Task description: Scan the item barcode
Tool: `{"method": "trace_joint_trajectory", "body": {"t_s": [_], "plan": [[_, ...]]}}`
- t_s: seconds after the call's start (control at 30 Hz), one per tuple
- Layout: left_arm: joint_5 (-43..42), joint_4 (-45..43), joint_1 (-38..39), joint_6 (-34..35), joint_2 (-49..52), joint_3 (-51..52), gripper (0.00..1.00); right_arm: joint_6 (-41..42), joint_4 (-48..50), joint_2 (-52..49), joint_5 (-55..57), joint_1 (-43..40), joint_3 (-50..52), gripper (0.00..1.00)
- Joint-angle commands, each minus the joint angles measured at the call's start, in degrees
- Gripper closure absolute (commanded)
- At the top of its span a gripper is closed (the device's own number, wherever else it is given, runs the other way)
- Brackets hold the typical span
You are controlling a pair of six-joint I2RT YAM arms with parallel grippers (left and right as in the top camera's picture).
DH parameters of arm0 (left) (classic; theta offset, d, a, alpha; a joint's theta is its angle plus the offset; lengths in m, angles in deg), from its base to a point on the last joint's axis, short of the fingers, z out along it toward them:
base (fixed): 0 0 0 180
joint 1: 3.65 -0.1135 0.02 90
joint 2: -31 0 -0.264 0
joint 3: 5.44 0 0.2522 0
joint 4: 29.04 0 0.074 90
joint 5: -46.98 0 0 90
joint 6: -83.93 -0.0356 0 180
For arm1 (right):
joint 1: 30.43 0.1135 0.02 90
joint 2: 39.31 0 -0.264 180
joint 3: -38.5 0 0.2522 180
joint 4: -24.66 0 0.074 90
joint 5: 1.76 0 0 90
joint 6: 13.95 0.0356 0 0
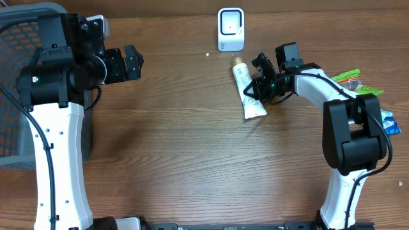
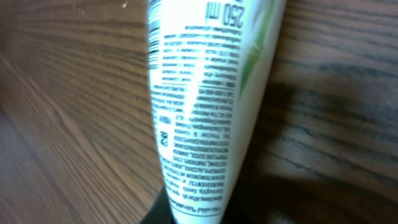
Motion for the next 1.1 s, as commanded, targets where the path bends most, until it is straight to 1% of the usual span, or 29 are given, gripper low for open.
{"method": "trace_joint_trajectory", "body": {"t_s": [0.0, 0.07, 0.17, 0.23, 0.33, 0.4, 0.53, 0.9, 1.07], "plan": [[0.37, -0.04, -0.15, 0.39, 0.09, -1.18, 0.0, 7.13, -0.13, -0.5, 0.26, -0.74, -1.31, 0.96], [0.37, -0.04, -0.15, 0.39, 0.09, -1.18, 0.0, 10.1, -0.7, 0.66, -0.85, -1.46, -2.12, 0.96], [0.37, -0.04, -0.15, 0.39, 0.09, -1.18, 0.0, 9.99, -1.44, 4.22, -3.56, -2.25, -2.91, 0.96], [0.37, -0.04, -0.15, 0.39, 0.09, -1.18, 0.0, 9.53, -1.81, 7.87, -3.54, -2.43, -3.04, 0.96], [0.37, -0.04, -0.15, 0.39, 0.09, -1.18, 0.0, 6.6, -2.67, 15.3, -3.5, -2.43, -3.04, 0.96], [0.37, -0.04, -0.15, 0.39, 0.09, -1.18, 0.0, 6.08, -2.84, 20.98, -3.21, -2.43, -3.04, 0.96], [0.37, -0.04, -0.15, 0.39, 0.09, -1.18, 0.0, 6.19, -3.65, 27.06, -2.89, -2.43, -3.04, 0.96], [0.37, -0.04, -0.15, 0.39, 0.09, -1.18, 0.0, 6.6, -5.29, 28.3, -1.75, -1.97, -3.04, 0.96], [0.37, -0.04, -0.15, 0.39, 0.09, -1.18, 0.0, 6.8, -2.14, 28.24, 1.55, -1.81, -3.04, 0.96]]}}
